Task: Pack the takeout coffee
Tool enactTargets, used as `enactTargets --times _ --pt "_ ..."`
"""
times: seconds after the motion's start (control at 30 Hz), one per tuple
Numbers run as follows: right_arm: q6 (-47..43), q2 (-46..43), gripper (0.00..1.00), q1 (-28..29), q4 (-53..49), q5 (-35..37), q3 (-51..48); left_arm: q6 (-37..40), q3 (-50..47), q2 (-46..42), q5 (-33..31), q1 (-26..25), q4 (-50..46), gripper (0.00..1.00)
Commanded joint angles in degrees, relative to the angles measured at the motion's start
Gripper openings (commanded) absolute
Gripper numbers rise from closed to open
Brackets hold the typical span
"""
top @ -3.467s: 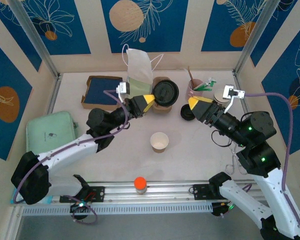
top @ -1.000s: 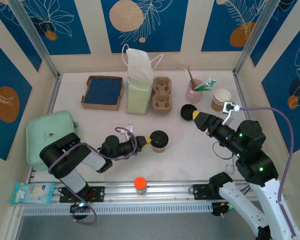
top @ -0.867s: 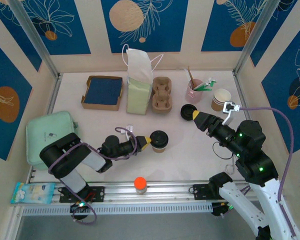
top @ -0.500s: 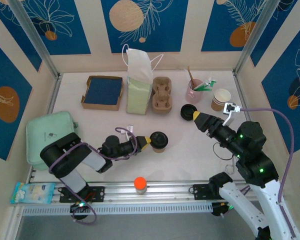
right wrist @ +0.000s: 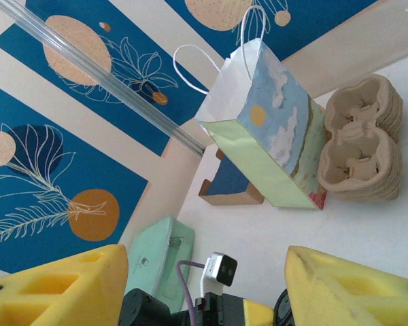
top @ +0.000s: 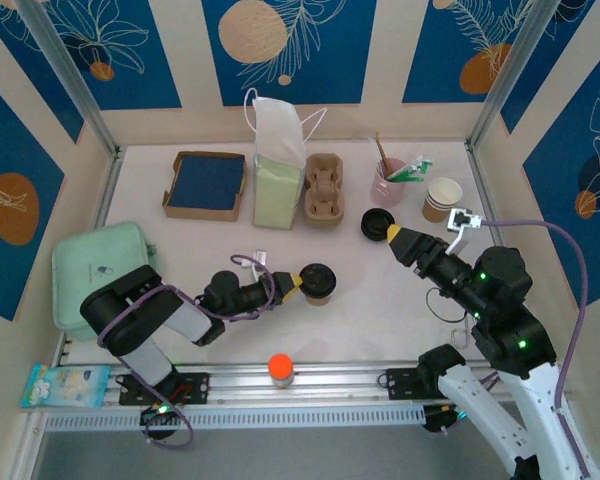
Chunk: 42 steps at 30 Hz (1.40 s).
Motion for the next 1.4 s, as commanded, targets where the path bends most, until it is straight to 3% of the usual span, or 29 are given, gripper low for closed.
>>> enactTargets --times 0.0,1.37 --pt "0.87 -0.96 0.62 -0.25 1.69 -0.30 -0.98 1.58 -0.20 0.58 -0.23 -0.45 -0.72 0.25" --pt "1.38 -2.74 0.62 -0.77 2.37 -0.75 -2.31 2.72 2.70 1.59 -0.30 -1.62 -3.89 0.32"
